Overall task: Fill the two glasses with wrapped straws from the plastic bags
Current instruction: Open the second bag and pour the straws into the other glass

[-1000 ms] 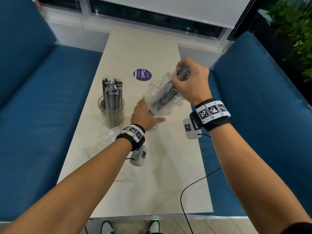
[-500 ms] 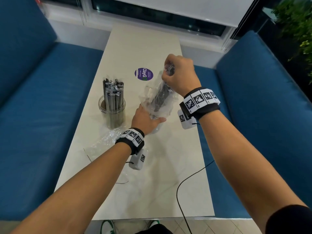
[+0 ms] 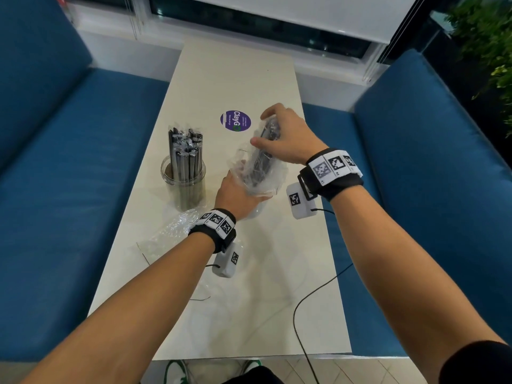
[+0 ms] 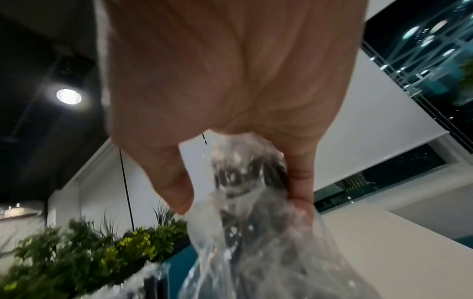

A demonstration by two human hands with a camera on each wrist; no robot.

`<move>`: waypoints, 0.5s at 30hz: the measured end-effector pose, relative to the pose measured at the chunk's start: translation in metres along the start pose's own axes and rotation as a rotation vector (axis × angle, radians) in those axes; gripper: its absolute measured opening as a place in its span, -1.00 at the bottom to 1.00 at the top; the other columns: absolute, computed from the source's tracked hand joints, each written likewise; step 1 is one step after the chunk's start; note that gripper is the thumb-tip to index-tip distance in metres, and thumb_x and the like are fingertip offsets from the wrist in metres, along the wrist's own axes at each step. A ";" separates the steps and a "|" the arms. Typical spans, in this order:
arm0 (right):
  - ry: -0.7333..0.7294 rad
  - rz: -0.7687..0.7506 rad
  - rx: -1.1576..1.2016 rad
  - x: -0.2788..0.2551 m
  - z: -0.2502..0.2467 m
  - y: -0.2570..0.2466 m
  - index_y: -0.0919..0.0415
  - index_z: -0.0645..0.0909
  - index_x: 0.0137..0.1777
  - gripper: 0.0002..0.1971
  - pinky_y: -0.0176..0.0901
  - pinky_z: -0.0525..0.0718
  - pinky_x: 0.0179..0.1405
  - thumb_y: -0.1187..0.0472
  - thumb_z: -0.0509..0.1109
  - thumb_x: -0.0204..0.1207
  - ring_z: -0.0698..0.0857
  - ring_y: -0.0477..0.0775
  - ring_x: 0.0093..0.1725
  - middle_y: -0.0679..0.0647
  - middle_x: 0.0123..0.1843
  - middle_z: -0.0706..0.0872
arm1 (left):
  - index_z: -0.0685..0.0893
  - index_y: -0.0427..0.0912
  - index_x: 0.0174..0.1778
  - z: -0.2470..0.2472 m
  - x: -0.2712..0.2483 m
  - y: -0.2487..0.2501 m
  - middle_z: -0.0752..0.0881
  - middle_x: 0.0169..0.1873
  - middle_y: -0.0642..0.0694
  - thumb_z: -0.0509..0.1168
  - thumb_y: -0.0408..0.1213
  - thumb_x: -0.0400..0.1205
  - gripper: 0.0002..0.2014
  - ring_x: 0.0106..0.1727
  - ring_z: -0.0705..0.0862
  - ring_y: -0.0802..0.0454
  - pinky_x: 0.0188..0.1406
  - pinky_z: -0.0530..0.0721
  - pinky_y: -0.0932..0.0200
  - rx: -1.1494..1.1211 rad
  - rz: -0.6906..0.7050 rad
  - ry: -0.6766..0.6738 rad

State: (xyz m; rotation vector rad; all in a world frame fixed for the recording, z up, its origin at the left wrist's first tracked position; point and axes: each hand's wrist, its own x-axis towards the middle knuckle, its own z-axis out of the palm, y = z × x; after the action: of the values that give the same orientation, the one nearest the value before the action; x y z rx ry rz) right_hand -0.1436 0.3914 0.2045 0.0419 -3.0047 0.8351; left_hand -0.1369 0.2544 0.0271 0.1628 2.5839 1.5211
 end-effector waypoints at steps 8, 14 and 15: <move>0.274 -0.092 0.034 -0.009 -0.016 0.002 0.03 0.65 0.39 -0.61 -0.24 0.66 0.18 0.19 0.56 0.57 0.78 0.03 0.06 0.05 0.25 0.75 | 0.63 0.00 0.48 -0.001 0.001 -0.002 0.79 0.28 0.04 0.68 0.36 0.17 -0.02 0.33 0.74 -0.03 0.42 0.74 -0.06 0.008 -0.022 -0.026; 0.352 -0.077 0.083 -0.013 -0.016 0.001 0.08 0.75 0.28 -0.74 -0.19 0.73 0.15 0.25 0.53 0.62 0.80 0.00 0.00 0.06 0.16 0.80 | 0.52 0.00 0.62 -0.002 0.000 -0.003 0.74 0.38 0.03 0.71 0.34 0.23 0.06 0.42 0.70 -0.01 0.50 0.69 -0.03 0.007 -0.006 -0.037; 0.350 -0.075 0.083 -0.014 -0.014 0.001 0.09 0.76 0.27 -0.75 -0.24 0.72 0.13 0.27 0.52 0.62 0.80 0.00 -0.01 0.06 0.16 0.81 | 0.52 0.00 0.61 -0.003 -0.001 -0.002 0.74 0.38 0.05 0.74 0.28 0.26 0.02 0.41 0.71 0.00 0.49 0.68 0.02 -0.008 -0.005 -0.039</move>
State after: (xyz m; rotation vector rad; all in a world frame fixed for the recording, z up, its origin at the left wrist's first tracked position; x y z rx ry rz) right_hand -0.1296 0.3997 0.2159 0.0090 -2.6264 0.8574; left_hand -0.1362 0.2505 0.0271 0.1828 2.5463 1.5107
